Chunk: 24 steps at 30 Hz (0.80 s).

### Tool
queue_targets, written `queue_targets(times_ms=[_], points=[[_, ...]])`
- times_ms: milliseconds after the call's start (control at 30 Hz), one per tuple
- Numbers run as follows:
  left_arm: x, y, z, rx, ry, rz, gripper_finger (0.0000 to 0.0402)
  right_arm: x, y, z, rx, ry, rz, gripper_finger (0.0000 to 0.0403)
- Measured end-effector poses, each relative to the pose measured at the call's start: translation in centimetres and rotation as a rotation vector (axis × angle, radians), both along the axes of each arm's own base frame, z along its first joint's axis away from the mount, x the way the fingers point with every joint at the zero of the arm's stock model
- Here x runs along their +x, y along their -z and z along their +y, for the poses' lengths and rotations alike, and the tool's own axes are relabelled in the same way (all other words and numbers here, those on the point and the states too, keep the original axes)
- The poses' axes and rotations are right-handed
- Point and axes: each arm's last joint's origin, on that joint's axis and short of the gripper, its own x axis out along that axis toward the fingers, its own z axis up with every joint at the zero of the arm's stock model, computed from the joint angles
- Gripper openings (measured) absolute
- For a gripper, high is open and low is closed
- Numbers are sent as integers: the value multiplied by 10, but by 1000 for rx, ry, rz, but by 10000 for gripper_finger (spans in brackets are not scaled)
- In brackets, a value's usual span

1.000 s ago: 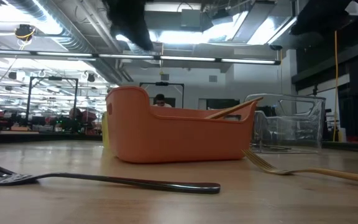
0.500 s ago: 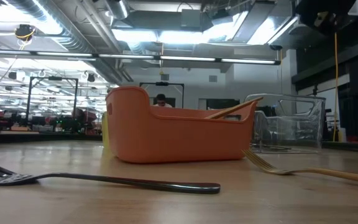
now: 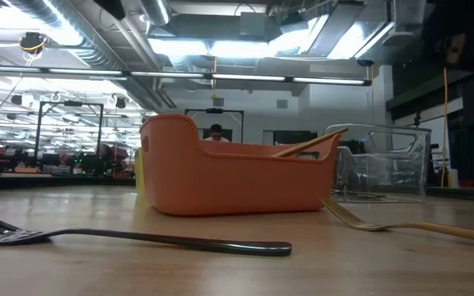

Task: Sort silverware by color (type)
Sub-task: Put the gold fork into the orange bin

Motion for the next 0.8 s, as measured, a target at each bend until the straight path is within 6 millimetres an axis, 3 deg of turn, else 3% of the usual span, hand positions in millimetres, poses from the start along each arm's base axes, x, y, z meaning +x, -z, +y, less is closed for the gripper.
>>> queue_targets(times_ms=[233, 500, 800], points=[[-2, 0, -6, -1, 24, -2, 63, -3, 1, 24, 83, 60, 26, 104], [-4, -1, -12, -7, 52, -14, 63, -3, 0, 59, -17, 171, -77, 104], [-6, -2, -20, -18, 81, -33, 63, 17, 30, 76, -214, 173, -80, 104]])
